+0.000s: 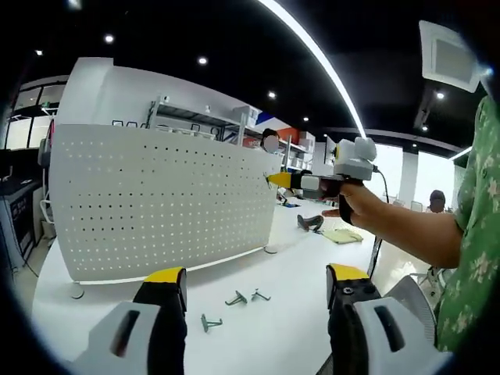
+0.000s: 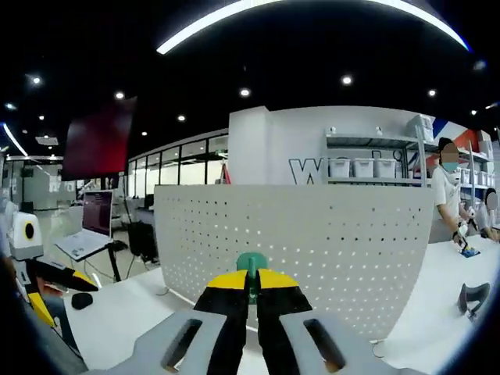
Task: Insert the hook assembly into the mounting plate slot until the hook locks in place.
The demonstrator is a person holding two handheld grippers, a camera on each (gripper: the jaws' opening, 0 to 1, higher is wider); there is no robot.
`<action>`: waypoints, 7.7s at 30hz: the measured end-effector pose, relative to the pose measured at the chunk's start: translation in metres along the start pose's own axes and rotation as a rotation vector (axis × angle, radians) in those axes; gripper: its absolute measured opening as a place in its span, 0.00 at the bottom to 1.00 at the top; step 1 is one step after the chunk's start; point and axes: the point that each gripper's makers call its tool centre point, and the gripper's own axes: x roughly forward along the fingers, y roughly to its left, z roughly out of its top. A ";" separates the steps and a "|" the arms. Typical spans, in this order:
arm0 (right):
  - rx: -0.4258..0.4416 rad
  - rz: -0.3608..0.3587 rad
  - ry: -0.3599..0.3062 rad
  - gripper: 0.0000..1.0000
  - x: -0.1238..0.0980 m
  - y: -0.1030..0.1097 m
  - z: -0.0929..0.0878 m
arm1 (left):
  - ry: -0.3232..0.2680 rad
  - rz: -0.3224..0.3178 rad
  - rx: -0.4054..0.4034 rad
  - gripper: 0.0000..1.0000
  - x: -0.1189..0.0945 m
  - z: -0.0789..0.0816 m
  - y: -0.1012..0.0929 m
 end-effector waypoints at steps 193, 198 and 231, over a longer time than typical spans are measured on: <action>-0.083 -0.268 -0.306 0.11 0.111 -0.141 0.010 | -0.075 -0.004 0.049 0.79 0.068 0.041 0.048; -0.086 -0.272 -0.301 0.13 0.108 -0.141 0.009 | -0.078 -0.007 0.052 0.79 0.067 0.042 0.046; -0.135 -0.242 -0.276 0.30 0.067 -0.121 0.019 | -0.073 -0.015 0.063 0.79 0.057 0.039 0.034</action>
